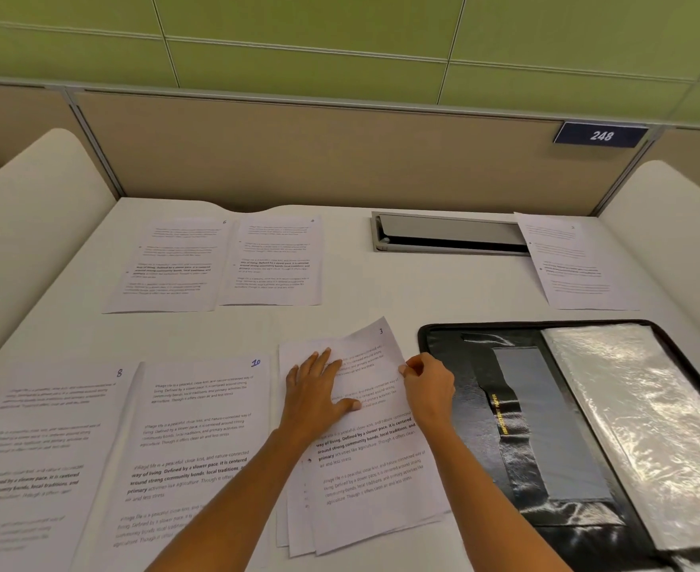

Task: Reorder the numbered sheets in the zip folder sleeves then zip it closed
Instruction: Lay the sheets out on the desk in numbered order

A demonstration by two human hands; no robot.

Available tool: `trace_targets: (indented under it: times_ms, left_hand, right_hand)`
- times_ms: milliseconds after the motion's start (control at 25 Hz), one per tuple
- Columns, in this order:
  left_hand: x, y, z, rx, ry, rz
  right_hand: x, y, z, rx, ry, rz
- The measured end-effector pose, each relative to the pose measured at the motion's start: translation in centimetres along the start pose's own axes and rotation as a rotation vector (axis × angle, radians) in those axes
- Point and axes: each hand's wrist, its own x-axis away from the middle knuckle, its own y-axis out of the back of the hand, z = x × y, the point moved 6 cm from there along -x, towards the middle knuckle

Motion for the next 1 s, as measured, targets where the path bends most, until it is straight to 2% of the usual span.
trace_targets:
  times_ms: [480,600,800,1000]
  left_hand:
    - [-2.1,4.1,1.1,0.318,0.123,-0.097]
    - [-4.2,5.7,1.3,0.557,0.206,-0.118]
    - [-8.2,7.5,1.8,0.802,0.297,-0.179]
    - [-11.7,9.1,0.9,1.021,0.352,-0.190]
  right_hand:
    - [-4.0,3.1,0.2,-0.542,-0.198,-0.007]
    - [-5.5,3.7,1.1,-0.590,-0.220,-0.007]
    - [-8.0,5.1,3.0,-0.620,-0.217,-0.018]
    - [-10.3,6.1,4.4,-0.633,-0.199,0.106]
